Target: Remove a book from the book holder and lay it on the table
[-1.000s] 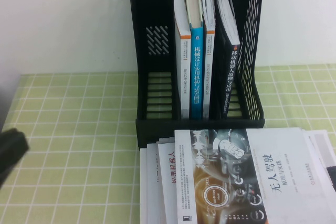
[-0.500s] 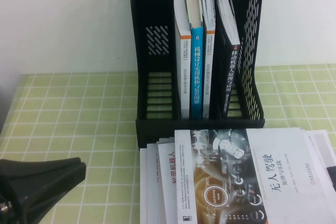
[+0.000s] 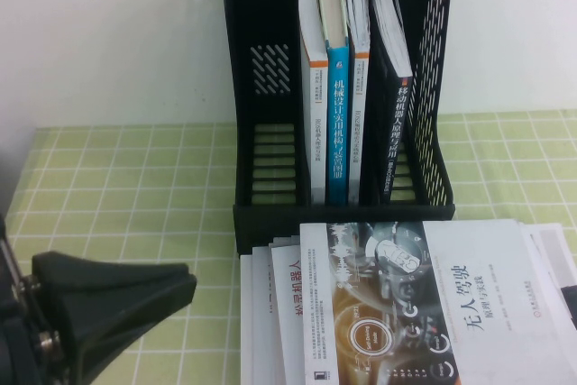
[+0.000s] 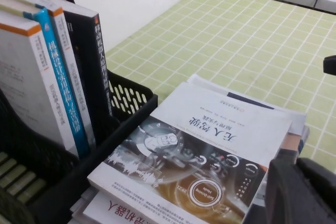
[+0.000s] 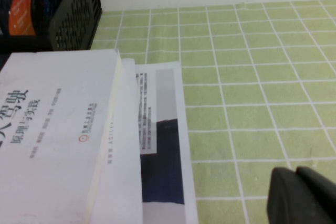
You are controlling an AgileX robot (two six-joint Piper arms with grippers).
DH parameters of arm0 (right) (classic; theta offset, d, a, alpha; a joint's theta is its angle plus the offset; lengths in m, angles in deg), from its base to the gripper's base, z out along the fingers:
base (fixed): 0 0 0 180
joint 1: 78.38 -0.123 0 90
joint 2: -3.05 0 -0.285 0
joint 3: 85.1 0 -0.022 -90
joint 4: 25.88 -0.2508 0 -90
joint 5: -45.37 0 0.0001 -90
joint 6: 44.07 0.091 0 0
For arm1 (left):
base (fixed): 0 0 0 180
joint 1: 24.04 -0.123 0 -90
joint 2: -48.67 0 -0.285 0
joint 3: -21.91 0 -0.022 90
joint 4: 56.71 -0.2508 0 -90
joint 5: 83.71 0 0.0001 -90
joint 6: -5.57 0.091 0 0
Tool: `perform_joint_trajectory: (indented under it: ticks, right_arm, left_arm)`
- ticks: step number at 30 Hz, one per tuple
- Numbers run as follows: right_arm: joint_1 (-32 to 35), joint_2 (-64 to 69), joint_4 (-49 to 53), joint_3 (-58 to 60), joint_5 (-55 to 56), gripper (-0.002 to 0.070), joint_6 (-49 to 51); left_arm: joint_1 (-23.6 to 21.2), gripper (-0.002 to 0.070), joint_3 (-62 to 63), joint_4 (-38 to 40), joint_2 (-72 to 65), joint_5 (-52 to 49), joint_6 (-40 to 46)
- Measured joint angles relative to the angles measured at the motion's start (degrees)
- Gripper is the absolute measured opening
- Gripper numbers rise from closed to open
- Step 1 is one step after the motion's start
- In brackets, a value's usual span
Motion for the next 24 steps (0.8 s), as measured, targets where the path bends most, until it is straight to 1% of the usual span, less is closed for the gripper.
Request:
perform_joint_trajectory:
  ticks: [7,9,13,18,24]
  right_arm:
    - [0.00,0.00,0.00,0.00,0.00,-0.0002,0.00]
    - [0.00,0.00,0.00,0.00,0.00,-0.0002,0.00]
    - [0.00,0.00,0.00,0.00,0.00,-0.0002,0.00]
    - [0.00,0.00,0.00,0.00,0.00,-0.0002,0.00]
    - [0.00,0.00,0.00,0.00,0.00,-0.0002,0.00]
  left_arm:
    - [0.93,-0.0003,2.28,-0.13,-3.67,1.73,0.00]
    - [2.41,-0.0003,2.52,-0.13,-4.28,1.94,0.00]
    - [6.88,-0.0003,2.52,-0.74,-5.50,1.94,0.00]
    - [11.40,-0.0003,2.52,-3.89,-8.10,1.94,-0.44]
    - [12.48,-0.0002,2.52,-6.13,-12.13,5.79,-5.08]
